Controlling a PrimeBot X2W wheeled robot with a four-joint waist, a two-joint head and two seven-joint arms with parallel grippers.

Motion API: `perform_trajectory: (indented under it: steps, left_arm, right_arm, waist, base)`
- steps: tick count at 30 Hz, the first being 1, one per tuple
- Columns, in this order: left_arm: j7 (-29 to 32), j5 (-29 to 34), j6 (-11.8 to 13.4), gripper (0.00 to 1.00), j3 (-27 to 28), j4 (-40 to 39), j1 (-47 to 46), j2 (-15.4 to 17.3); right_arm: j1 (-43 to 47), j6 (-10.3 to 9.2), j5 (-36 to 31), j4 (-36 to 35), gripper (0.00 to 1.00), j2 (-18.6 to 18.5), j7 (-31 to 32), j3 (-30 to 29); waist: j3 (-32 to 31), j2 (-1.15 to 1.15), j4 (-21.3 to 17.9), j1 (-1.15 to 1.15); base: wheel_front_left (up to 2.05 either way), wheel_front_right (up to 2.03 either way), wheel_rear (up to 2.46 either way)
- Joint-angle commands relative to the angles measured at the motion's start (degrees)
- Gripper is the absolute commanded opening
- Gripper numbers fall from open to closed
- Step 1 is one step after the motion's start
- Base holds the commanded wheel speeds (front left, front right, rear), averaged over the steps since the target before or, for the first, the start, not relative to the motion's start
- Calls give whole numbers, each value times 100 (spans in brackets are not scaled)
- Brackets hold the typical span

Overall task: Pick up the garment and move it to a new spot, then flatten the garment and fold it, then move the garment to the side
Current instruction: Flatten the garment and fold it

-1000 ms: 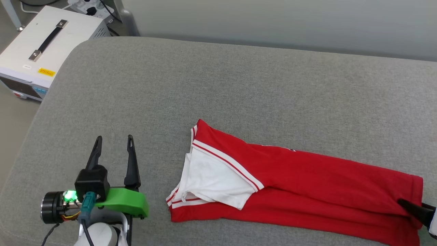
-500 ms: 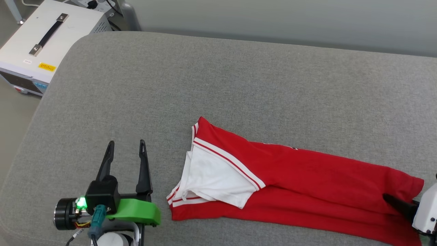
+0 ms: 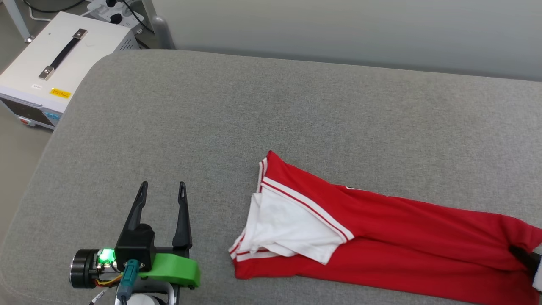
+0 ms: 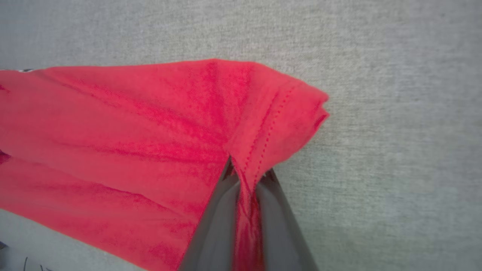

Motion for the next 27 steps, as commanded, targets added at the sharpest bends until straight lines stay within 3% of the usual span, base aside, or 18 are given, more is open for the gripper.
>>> perform_trajectory:
  steps: [1,8,13,22,27]
  left_arm:
    - [-34,74,-44,100,26,27,114,-52]
    - [-34,191,-190,100,96,92,192,-112]
    - [-34,249,-244,100,122,154,254,-146]
    - [-34,340,-314,100,114,245,344,-183]
    - [-34,379,-319,100,95,237,312,-204]
  right_arm:
    - [-33,-11,44,122,0,-178,-70,-59]
    - [10,-11,56,592,0,-743,-144,-228]
    - [108,-11,243,468,0,-927,53,-221]
    - [644,-11,1245,-1117,0,-912,654,-316]
    - [709,-11,1378,-1952,0,-787,911,-287]
  waist:
    - [-43,0,-5,0]
    - [-137,0,-19,0]
    - [-220,0,-33,0]
    - [-309,0,-1,0]
    - [-230,0,44,0]
  base:
    - [0,0,0]
    - [0,0,0]
    - [0,0,0]
    - [0,0,0]
    - [0,0,0]
